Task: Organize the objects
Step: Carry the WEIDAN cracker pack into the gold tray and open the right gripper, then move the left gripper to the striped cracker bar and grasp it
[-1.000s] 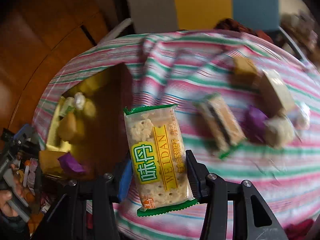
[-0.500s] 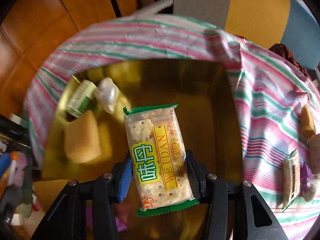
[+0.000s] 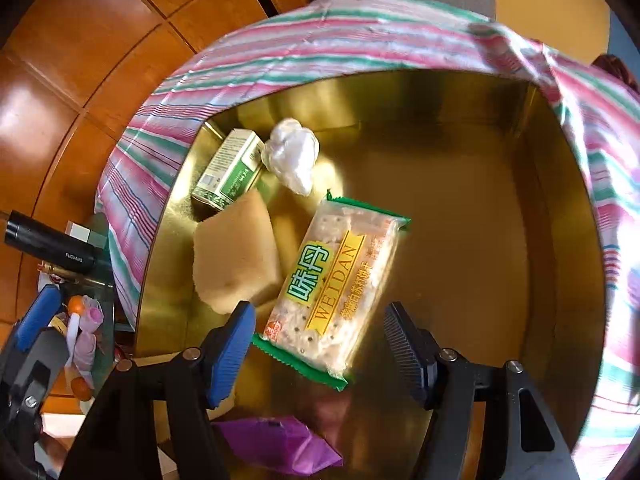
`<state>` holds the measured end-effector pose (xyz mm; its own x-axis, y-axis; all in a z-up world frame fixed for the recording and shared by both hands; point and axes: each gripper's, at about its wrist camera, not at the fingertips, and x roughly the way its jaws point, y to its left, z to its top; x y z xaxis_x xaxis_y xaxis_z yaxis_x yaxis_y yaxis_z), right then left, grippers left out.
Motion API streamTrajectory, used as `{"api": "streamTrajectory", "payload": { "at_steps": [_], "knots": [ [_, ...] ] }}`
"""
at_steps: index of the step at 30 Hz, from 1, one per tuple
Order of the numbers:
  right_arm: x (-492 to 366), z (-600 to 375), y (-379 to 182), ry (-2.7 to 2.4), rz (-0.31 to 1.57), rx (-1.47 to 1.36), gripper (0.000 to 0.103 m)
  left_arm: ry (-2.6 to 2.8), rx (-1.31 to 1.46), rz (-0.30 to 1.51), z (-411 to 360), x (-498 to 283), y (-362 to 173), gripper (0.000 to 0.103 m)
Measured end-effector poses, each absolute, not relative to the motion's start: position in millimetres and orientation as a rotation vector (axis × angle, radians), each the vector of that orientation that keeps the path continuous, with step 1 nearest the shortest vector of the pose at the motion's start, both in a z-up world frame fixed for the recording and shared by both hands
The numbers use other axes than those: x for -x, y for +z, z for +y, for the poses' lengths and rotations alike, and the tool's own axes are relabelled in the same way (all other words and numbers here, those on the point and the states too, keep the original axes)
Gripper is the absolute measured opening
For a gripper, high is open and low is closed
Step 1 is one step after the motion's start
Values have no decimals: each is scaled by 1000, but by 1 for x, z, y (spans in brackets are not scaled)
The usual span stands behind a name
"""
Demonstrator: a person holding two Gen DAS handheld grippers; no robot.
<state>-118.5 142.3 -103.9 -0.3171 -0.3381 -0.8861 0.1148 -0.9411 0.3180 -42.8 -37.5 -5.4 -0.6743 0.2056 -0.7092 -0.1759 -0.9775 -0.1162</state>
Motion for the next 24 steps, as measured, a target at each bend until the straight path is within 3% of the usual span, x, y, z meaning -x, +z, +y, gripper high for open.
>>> {"api": "streamTrajectory", "payload": {
  "at_steps": [3, 7, 13, 17, 24],
  "knots": [
    [110, 152, -93, -2378, -271, -1602, 68, 2699, 1142, -35, -32, 40, -3, 67],
    [93, 169, -73, -2473, -245, -1538, 83, 2690, 1135, -6, -25, 37, -1, 67],
    [65, 199, -46, -2599, -222, -1439, 98, 2667, 1119, 37, -10, 34, 3, 67],
    [48, 228, -34, -2673, -241, -1393, 103, 2642, 1101, 71, 4, 31, 7, 67],
    [18, 304, -16, -2840, -311, -1358, 103, 2559, 1083, 113, 34, 27, 10, 67]
  ]
}}
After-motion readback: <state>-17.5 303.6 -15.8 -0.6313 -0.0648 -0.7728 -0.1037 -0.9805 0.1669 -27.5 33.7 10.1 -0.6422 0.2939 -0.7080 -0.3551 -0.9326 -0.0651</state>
